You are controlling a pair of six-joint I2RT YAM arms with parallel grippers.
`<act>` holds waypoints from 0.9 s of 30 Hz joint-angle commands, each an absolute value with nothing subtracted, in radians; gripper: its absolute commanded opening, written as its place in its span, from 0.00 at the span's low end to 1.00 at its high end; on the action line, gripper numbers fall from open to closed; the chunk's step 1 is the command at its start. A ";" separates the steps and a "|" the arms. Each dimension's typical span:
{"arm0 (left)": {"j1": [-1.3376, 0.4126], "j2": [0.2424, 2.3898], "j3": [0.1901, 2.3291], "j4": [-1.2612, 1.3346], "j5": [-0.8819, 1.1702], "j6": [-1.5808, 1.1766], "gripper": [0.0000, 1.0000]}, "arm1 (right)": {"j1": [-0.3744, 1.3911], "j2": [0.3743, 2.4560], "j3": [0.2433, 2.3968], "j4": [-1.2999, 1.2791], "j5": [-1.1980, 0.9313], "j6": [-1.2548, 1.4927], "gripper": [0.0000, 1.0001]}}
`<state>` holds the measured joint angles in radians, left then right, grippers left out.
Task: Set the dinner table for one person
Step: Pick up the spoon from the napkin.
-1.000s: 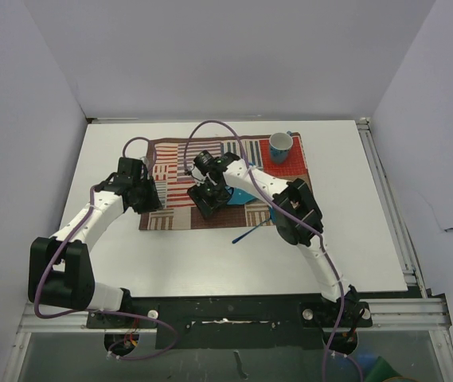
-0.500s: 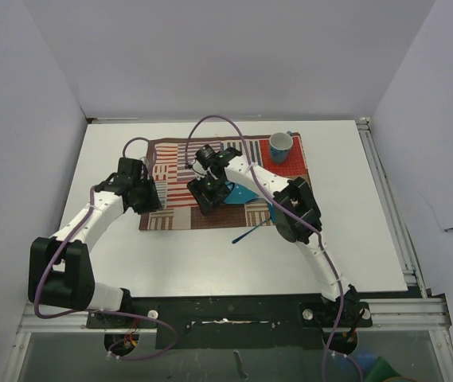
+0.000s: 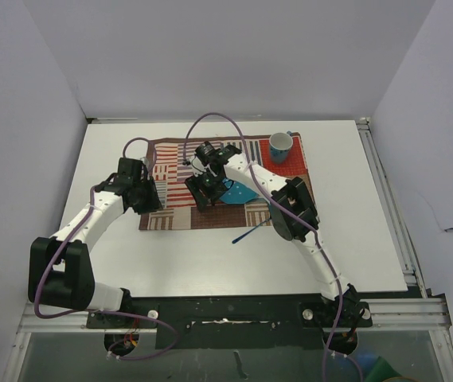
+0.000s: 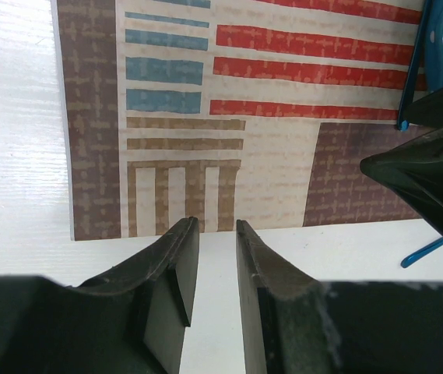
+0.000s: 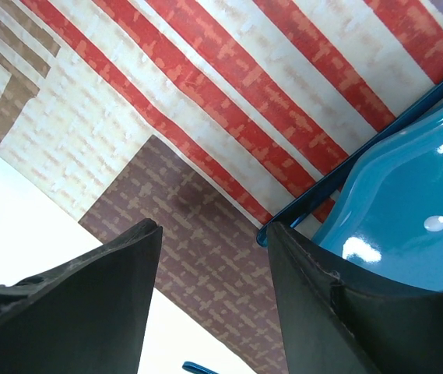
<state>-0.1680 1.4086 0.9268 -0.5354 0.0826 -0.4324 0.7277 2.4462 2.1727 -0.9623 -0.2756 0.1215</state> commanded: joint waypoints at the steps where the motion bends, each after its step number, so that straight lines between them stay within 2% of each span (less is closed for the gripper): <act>1: -0.161 1.393 0.933 -0.494 0.096 -0.419 0.26 | 0.714 2.463 2.197 -0.939 -0.293 0.095 0.58; 27: -0.161 1.393 0.931 -0.491 0.096 -0.420 0.26 | 0.738 2.291 2.094 -0.904 -0.224 0.081 0.57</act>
